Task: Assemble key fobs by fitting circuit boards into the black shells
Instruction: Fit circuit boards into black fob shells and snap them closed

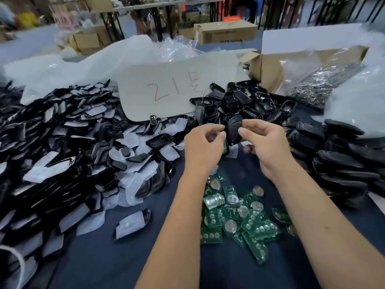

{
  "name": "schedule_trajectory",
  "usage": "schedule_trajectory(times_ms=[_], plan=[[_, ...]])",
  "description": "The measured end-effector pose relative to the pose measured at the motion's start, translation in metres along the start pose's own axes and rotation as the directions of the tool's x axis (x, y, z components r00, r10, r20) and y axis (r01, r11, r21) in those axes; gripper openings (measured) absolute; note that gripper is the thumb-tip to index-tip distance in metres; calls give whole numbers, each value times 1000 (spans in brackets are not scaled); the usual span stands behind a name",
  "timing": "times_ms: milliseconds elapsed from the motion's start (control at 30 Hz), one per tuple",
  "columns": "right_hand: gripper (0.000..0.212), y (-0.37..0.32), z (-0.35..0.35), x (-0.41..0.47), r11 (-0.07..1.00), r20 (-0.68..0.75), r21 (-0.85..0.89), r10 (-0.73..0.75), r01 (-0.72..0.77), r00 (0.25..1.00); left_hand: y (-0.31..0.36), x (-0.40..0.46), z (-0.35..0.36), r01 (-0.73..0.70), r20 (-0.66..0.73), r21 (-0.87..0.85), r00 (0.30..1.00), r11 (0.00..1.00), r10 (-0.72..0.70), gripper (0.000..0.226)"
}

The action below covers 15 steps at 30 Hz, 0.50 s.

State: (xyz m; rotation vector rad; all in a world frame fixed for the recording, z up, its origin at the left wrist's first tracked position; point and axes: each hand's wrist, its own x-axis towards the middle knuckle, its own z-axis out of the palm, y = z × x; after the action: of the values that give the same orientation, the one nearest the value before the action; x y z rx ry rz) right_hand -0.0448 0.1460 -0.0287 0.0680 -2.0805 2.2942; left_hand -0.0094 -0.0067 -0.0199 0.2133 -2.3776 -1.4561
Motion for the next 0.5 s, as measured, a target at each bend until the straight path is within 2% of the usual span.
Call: schedule_trajectory(times_ms=[67, 167, 300, 500], plan=[[21, -2, -4, -1, 999, 22, 42, 30, -31, 999, 1, 0, 4, 9, 27, -146, 1000, 989, -5, 12], [25, -3, -6, -3, 989, 75, 145, 29, -40, 997, 1, 3, 3, 29, 45, -280, 999, 960, -17, 8], [28, -1, -5, -4, 969, 109, 245, -52, 24, 993, 3, 3, 4, 57, 103, -323, 994, 945, -24, 10], [28, 0, -7, -4, 944, 135, 330, -46, -1, 990, 9, 2, 3, 214, 255, -408, 960, 887, -115, 18]])
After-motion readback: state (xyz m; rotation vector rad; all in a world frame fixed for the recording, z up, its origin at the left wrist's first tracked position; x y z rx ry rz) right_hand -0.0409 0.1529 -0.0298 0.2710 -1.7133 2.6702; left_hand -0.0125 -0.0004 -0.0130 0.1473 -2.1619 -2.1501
